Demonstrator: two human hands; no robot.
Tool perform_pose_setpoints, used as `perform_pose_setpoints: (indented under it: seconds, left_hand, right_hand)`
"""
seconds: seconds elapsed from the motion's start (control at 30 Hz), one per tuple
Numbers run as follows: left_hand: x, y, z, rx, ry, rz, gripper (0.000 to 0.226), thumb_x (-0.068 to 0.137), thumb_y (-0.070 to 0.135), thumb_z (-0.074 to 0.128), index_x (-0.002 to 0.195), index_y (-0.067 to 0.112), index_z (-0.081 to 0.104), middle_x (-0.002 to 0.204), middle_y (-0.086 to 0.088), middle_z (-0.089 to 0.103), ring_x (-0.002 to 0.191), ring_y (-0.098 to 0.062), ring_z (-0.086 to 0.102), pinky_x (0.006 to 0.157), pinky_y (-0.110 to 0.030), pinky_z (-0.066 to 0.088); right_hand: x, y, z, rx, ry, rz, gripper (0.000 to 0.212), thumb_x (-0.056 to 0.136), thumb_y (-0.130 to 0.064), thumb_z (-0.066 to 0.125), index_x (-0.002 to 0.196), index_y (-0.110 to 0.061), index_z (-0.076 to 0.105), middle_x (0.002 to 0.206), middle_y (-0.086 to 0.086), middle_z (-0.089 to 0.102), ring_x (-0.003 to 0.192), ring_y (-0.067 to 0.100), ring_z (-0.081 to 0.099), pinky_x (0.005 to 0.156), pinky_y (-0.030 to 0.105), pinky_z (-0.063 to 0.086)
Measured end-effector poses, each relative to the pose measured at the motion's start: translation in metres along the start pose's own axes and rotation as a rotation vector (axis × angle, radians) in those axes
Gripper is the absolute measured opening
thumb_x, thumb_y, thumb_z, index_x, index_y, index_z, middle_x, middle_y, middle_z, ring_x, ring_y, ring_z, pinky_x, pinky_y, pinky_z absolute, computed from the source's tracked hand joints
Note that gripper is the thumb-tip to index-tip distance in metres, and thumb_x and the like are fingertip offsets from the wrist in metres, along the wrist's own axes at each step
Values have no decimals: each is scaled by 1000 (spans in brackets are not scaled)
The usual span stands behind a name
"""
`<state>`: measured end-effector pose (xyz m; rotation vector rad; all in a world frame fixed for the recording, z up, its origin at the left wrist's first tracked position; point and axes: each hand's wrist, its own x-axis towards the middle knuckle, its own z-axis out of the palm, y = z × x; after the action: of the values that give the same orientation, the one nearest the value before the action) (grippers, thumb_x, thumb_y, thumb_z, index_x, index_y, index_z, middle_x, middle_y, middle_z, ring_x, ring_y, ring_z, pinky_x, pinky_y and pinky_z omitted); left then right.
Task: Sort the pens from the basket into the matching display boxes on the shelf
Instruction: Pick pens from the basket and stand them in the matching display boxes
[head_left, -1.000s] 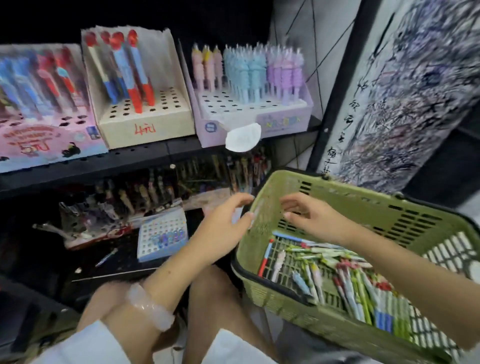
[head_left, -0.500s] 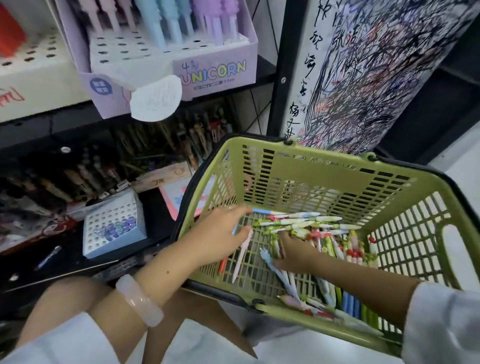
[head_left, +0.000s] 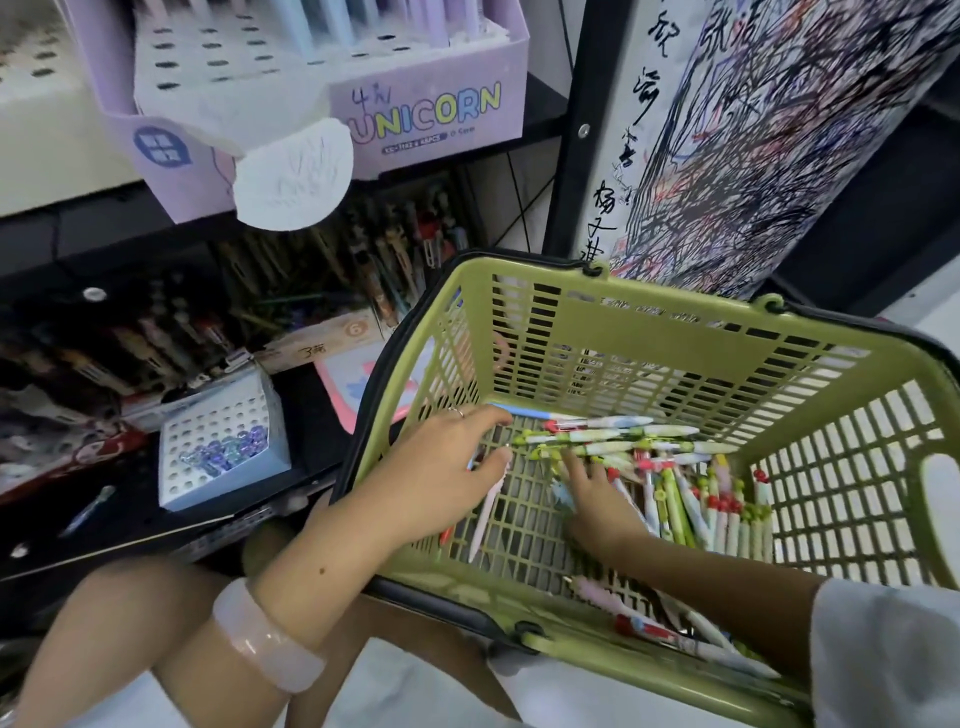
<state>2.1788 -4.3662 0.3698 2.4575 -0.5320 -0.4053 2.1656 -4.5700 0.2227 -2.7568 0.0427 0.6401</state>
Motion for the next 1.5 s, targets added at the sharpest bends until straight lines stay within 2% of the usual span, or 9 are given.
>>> perform_pose_setpoints:
  seconds: [0.23, 0.33, 0.6, 0.77, 0.87, 1.0, 1.13, 1.33, 1.5]
  left_hand:
    - [-1, 3, -1, -28, -13, -27, 36, 96, 35, 42, 132, 29, 43, 134, 6, 48, 96, -8, 54, 83, -23, 32]
    - [-3, 1, -1, -55, -11, -27, 36, 96, 34, 42, 132, 29, 44, 136, 8, 47, 115, -9, 45, 85, -20, 31]
    - [-3, 0, -2, -82, 24, -23, 33, 97, 32, 42, 129, 29, 47, 133, 7, 49, 98, 0, 47, 77, -18, 33]
    - [-1, 2, -5, -180, 112, -83, 30, 96, 27, 45, 125, 24, 50, 120, 9, 56, 94, -6, 55, 75, -13, 40]
    - [1, 7, -10, -477, 134, -206, 34, 93, 30, 50, 126, 26, 44, 109, 15, 55, 99, 1, 52, 83, -18, 43]
    - [-6, 21, -14, -1035, 22, -237, 60, 76, 56, 57, 130, 38, 37, 122, 7, 57, 107, -9, 60, 90, -36, 51]
    - [-15, 32, -24, -1373, 144, -174, 70, 69, 56, 51, 134, 33, 42, 113, 10, 66, 88, -3, 68, 69, -28, 57]
    - [-43, 25, -52, -1477, 315, -95, 50, 79, 48, 49, 122, 23, 54, 104, 7, 68, 85, 2, 67, 60, -14, 51]
    - [-69, 18, -73, -1448, 418, 109, 65, 70, 53, 57, 130, 29, 47, 107, 17, 69, 99, 2, 63, 72, -16, 53]
  right_hand:
    - [33, 8, -58, -204, 119, -242, 66, 86, -10, 57, 142, -19, 22, 134, 14, 40, 86, 34, 60, 56, 35, 43]
    - [38, 12, -54, -420, 25, -241, 64, 88, -5, 49, 143, -19, 21, 132, 14, 38, 87, 33, 61, 54, 33, 40]
    - [43, 3, -48, -574, 196, -262, 43, 85, -17, 55, 124, -14, 39, 114, 9, 61, 110, 26, 45, 84, 35, 33]
    - [18, -27, -92, 411, 71, -83, 43, 81, -16, 66, 111, -20, 35, 75, 3, 53, 57, 14, 54, 47, 25, 40]
    - [-10, -56, -120, 1126, -74, -106, 21, 86, -4, 58, 100, -14, 46, 67, 7, 53, 51, 13, 53, 52, 28, 47]
    - [-53, -107, -141, 1423, -203, -262, 11, 96, -10, 46, 93, -4, 54, 46, -3, 60, 40, 7, 58, 44, 18, 49]
    - [-80, -150, -144, 1238, -90, -444, 16, 97, -18, 48, 99, -5, 56, 48, -9, 61, 36, 0, 55, 36, 11, 40]
    - [-85, -199, -148, 544, 477, -611, 20, 84, -45, 41, 87, -34, 57, 80, -13, 57, 79, 6, 54, 74, 33, 47]
    - [-88, -227, -155, 472, 571, -642, 54, 92, -43, 45, 141, -23, 35, 131, -5, 46, 123, 11, 41, 105, 42, 33]
